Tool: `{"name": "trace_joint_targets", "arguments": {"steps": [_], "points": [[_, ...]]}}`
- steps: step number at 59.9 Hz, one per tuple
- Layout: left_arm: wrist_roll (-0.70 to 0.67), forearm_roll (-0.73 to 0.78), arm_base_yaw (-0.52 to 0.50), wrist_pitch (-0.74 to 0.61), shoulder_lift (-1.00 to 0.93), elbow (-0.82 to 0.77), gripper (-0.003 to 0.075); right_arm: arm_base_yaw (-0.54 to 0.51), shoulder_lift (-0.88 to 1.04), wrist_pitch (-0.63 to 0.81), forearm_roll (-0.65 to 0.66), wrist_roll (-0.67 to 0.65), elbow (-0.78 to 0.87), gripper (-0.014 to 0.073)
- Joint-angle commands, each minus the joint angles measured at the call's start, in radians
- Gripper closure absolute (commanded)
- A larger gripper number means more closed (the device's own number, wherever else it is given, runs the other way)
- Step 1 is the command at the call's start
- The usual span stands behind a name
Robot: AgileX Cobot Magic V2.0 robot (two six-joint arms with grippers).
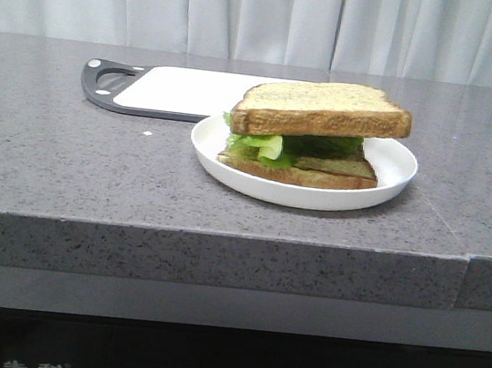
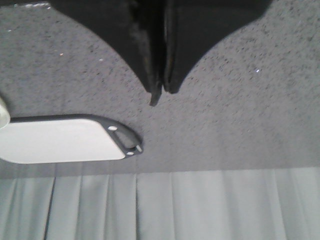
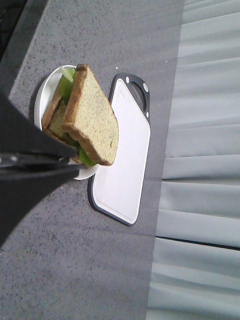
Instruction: Left arm grabs bread, right arm adds lettuce
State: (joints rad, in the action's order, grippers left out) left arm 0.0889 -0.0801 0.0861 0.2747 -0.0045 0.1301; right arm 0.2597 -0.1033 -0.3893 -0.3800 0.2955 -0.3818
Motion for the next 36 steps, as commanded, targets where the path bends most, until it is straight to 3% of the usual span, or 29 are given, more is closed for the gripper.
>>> {"name": "trace_joint_targets", "arguments": {"steps": [1, 10, 13, 36], "points": [[-0.012, -0.017, -0.032, -0.123, -0.02, -0.028, 0.0741, -0.005, -0.013, 0.079, -0.009, 0.0, -0.026, 0.0654], [-0.012, -0.047, -0.035, -0.275, -0.02, -0.142, 0.0741, -0.005, -0.013, 0.079, -0.009, 0.0, -0.026, 0.0654], [-0.012, -0.058, -0.035, -0.227, -0.02, -0.135, 0.0741, -0.005, -0.013, 0.079, -0.009, 0.0, -0.026, 0.0654], [-0.012, -0.058, -0.036, -0.234, -0.018, -0.138, 0.0741, -0.005, -0.013, 0.079, -0.009, 0.0, -0.026, 0.0654]]}}
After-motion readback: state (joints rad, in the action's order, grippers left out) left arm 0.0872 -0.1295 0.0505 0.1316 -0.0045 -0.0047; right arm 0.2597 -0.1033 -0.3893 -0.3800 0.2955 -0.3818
